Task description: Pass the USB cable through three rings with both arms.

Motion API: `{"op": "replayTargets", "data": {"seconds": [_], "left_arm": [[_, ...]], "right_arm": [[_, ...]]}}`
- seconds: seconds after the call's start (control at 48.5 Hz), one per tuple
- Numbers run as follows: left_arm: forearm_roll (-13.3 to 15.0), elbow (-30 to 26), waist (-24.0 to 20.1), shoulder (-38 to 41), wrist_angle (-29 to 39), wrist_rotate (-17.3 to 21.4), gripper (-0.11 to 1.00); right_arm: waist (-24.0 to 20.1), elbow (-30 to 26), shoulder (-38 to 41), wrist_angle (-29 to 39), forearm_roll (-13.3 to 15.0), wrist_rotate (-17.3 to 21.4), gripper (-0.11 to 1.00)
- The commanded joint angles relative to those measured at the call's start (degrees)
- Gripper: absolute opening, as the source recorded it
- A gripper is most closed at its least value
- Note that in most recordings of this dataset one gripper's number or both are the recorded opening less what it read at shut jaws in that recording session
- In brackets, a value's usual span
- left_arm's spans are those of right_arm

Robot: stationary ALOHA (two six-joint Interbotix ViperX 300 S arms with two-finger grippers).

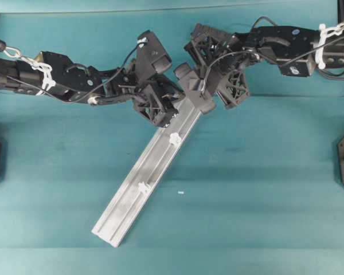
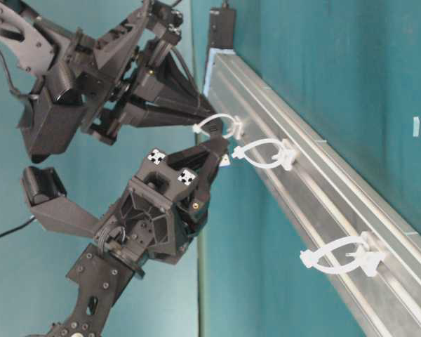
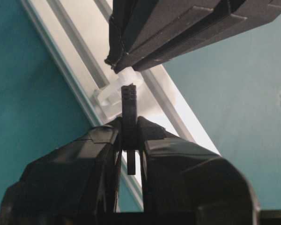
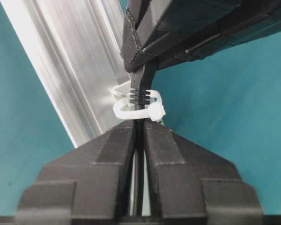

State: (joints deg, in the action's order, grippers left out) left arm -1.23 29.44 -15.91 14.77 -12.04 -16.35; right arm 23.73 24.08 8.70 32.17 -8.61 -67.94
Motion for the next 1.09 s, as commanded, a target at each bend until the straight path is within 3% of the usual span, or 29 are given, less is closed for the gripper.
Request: {"op": "replayTargets", "data": {"seconds": [0.0, 0.144, 0.227, 0.392, 0.846, 1.073], "left_arm": [[-0.26, -0.26, 0.44, -0.79, -0.09, -0.09, 0.10], [-0.26, 0.35, 0.53, -1.32, 0.44, 0.44, 0.10], [-0.26, 1.32, 0.53, -2.46, 0.70, 0.53, 0.10], [-0.26, 4.04, 0.53, -4.31, 0.70, -0.09, 0.10], [-0.26, 7.21, 2.99, -7.73, 0.53, -1.05, 0.10], [-0.26, 7.56, 3.69, -8.00, 0.79, -2.99, 0.10]], "right_arm": [[-0.18, -0.35, 0.18, -0.09, -0.26, 2.64, 0.38], [-0.09, -0.09, -0.18, -0.18, 0.79, 7.82, 0.79], [-0.18, 0.09, -0.44, 0.00, 1.05, 9.67, 0.91], [-0.26, 0.79, -1.41, -0.35, 1.32, 12.13, 0.86], [-3.78, 0.44, -2.55, -1.05, 1.41, 12.30, 0.86], [-5.71, 0.62, -2.37, -6.50, 1.41, 12.30, 0.85]]}}
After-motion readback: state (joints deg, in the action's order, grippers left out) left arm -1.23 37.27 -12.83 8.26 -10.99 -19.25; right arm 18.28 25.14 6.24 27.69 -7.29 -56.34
